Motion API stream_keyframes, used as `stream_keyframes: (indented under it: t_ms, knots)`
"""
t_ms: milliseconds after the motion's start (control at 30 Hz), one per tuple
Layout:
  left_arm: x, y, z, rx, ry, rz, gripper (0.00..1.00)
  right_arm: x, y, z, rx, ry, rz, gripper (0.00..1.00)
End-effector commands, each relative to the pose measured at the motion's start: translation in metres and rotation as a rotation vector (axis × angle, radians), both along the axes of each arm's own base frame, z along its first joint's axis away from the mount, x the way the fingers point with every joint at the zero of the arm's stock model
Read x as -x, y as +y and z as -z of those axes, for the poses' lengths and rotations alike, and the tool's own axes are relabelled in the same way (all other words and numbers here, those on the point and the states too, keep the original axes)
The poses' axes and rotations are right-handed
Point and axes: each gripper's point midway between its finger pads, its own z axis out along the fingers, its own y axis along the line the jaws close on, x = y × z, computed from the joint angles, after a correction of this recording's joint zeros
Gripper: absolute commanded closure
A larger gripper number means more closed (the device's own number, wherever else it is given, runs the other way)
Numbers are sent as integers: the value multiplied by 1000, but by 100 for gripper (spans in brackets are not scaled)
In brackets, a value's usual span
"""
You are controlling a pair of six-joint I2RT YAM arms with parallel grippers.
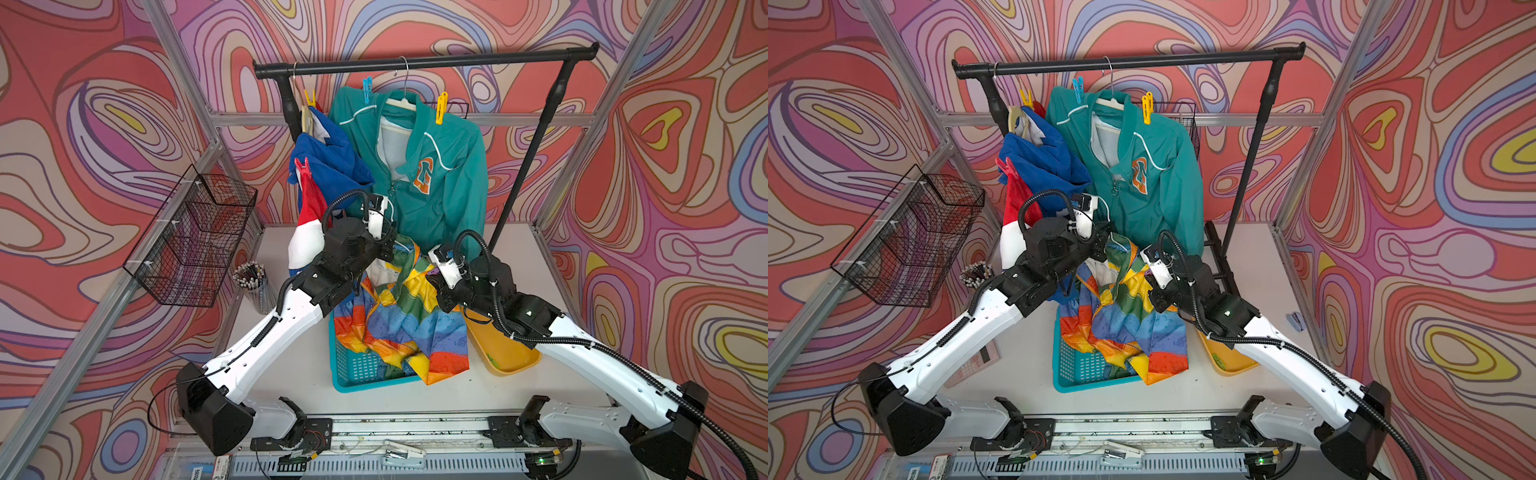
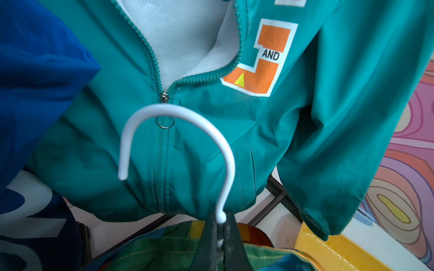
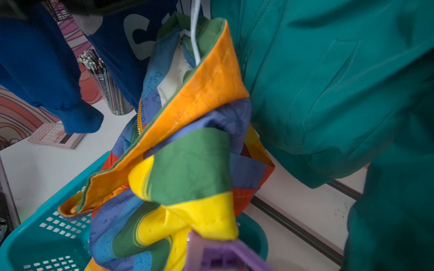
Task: Remove the clothespins securing jackets to the hanger
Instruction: Remove the clothespin from the hanger.
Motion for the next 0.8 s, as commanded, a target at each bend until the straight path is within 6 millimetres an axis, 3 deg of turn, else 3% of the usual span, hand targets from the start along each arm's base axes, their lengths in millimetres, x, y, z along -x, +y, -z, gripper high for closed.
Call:
stream_keyframes:
  t_ms: [0, 100, 167, 267, 367, 600, 767]
  knots:
    - [11, -7, -13, 58, -14, 57, 100, -1, 2, -31, -84, -68, -5, 100]
    - [10, -7, -12, 74, -4, 51, 100, 1, 0, -34, -87, -62, -4, 100]
    - [8, -7, -10, 78, 1, 43, 100, 4, -3, -37, -95, -63, 7, 94]
    - [7, -6, -7, 79, 14, 33, 100, 8, -11, -44, -118, -57, 29, 62]
    - [4, -5, -5, 80, 24, 17, 100, 16, -13, -53, -160, -46, 20, 45]
    - [1, -4, -3, 80, 38, 0, 100, 21, -17, -61, -213, -22, 31, 43]
    - [1, -3, -1, 78, 43, -7, 100, 17, -14, -64, -263, -3, 21, 54]
